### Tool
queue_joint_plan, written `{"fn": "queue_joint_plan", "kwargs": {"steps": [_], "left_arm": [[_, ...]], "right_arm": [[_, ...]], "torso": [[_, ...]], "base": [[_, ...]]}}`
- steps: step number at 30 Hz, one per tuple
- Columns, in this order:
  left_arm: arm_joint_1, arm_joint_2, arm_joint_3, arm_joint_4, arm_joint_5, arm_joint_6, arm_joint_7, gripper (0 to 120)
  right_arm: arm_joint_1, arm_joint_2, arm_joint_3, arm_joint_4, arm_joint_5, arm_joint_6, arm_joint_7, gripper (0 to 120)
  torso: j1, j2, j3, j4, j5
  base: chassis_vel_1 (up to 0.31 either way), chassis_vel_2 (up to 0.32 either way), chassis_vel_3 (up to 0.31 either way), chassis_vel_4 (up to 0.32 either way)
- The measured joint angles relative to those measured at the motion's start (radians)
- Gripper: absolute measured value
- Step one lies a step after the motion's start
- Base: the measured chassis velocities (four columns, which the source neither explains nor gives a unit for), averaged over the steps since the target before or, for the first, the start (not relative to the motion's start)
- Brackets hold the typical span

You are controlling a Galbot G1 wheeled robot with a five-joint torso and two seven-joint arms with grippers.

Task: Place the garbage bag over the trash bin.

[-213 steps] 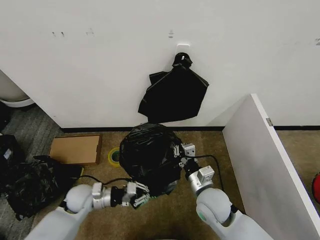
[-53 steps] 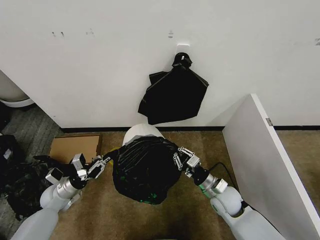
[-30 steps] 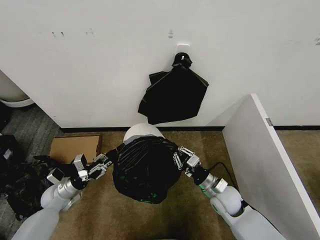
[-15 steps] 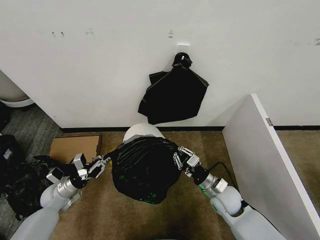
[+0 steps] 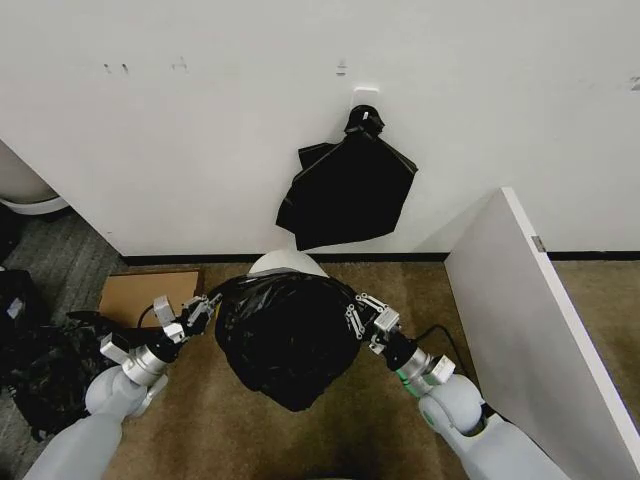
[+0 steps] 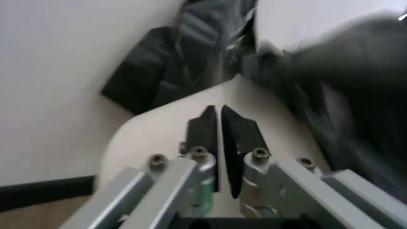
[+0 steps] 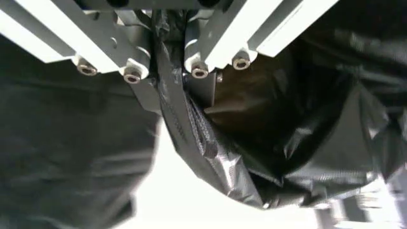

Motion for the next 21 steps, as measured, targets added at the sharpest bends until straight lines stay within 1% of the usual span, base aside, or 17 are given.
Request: {"fn": "queue_joint_plan", "kwargs": {"steps": [3, 4, 5, 6, 7, 8, 9, 10, 11, 13, 14, 16, 17, 18, 20, 21], "left_arm": [[0.017, 0.0, -0.005, -0.027, 0.057, -0.032, -0.089, 21], [0.027, -0.001, -0.009, -0.049, 0.09, -0.04, -0.149, 24], [0.038, 0.0, -0.013, -0.073, 0.119, -0.043, -0.2, 30], [0.038, 0.0, -0.013, -0.073, 0.119, -0.043, -0.2, 30], [0.043, 0.0, -0.014, -0.082, 0.127, -0.044, -0.215, 31], [0.059, 0.0, -0.02, -0.111, 0.139, -0.047, -0.238, 36], [0.071, 0.0, -0.022, -0.136, 0.14, -0.046, -0.236, 41], [0.088, 0.001, -0.025, -0.171, 0.134, -0.035, -0.21, 46], [0.093, 0.001, -0.025, -0.18, 0.131, -0.03, -0.2, 48], [0.145, 0.01, -0.031, -0.245, 0.123, 0.016, -0.049, 59], [0.145, 0.01, -0.031, -0.245, 0.123, 0.016, -0.049, 59], [0.192, 0.02, -0.036, -0.291, 0.155, 0.025, 0.09, 68], [0.203, 0.022, -0.036, -0.3, 0.172, 0.019, 0.116, 69], [0.215, 0.024, -0.036, -0.315, 0.226, -0.008, 0.15, 74], [0.217, 0.025, -0.033, -0.322, 0.307, -0.065, 0.157, 83], [0.213, 0.025, -0.023, -0.323, 0.373, -0.12, 0.151, 88]], "right_arm": [[-0.009, 0.004, -0.008, 0.032, -0.004, -0.107, 0.127, 1], [-0.011, 0.005, -0.01, 0.049, -0.006, -0.151, 0.179, 1], [-0.012, 0.006, -0.011, 0.066, -0.007, -0.194, 0.228, 1], [-0.012, 0.006, -0.011, 0.066, -0.007, -0.194, 0.228, 1], [-0.012, 0.006, -0.012, 0.074, -0.008, -0.215, 0.254, 1], [-0.015, 0.006, -0.012, 0.089, -0.013, -0.261, 0.307, 1], [-0.018, 0.007, -0.012, 0.1, -0.022, -0.299, 0.351, 1], [-0.023, 0.008, -0.01, 0.11, -0.037, -0.335, 0.394, 1], [-0.026, 0.009, -0.008, 0.114, -0.042, -0.347, 0.41, 1], [-0.044, 0.009, 0.006, 0.139, -0.063, -0.428, 0.503, 1], [-0.044, 0.009, 0.006, 0.139, -0.063, -0.428, 0.503, 1], [-0.05, 0.009, 0.006, 0.158, -0.059, -0.514, 0.57, 1], [-0.05, 0.009, 0.005, 0.164, -0.054, -0.537, 0.586, 1], [-0.048, 0.009, 0.003, 0.18, -0.036, -0.583, 0.615, 1], [-0.045, 0.009, 0.0, 0.201, 0.003, -0.638, 0.641, 1], [-0.041, 0.01, -0.002, 0.219, 0.037, -0.678, 0.659, 1]], "torso": [[0.0, 0.0, 0.0, -0.0004, 0.0002], [0.0, 0.0, 0.0, -0.0005, 0.0002], [0.0, 0.0, 0.0, -0.0006, 0.0004], [0.0, 0.0, 0.0, -0.0006, 0.0004], [0.0, 0.0, 0.0, -0.0005, 0.0004], [0.0, 0.0, 0.0, -0.0004, 0.0003], [0.0, 0.0, 0.0, -0.0001, 0.0002], [0.0, 0.0, 0.0, -0.0001, 0.0005], [0.0, 0.0, 0.0, -0.0002, 0.0005], [0.0, 0.0, 0.0, -0.0008, 0.0002], [0.0, 0.0, 0.0, -0.0008, 0.0002], [0.0, 0.0, 0.0, -0.0005, 0.0007], [0.0, 0.0, 0.0, -0.0002, 0.0006], [0.0, 0.0, 0.0, 0.0002, 0.0004], [0.0, 0.0, 0.0, 0.0, 0.0002], [0.0, 0.0, 0.0, -0.0004, 0.0003]], "base": [[0.0, 0.0, 0.0, 0.0], [0.0, 0.0, 0.0, 0.0], [0.0, 0.0, 0.0, 0.0], [0.0, 0.0, 0.0, 0.0], [0.0, 0.0, 0.0, 0.0], [0.0, 0.0, 0.0, 0.0], [0.0, 0.0, 0.0, 0.0], [0.0, 0.0, 0.0, 0.0], [0.0, 0.0, 0.0, 0.0], [0.0, 0.0, 0.0, 0.0], [0.0, 0.0, 0.0, 0.0], [0.0, 0.0, 0.0, 0.0], [0.0, 0.0, 0.0, 0.0], [0.0, 0.0, 0.0, 0.0], [0.0, 0.0, 0.0, 0.0], [0.0, 0.0, 0.0, 0.0]]}}
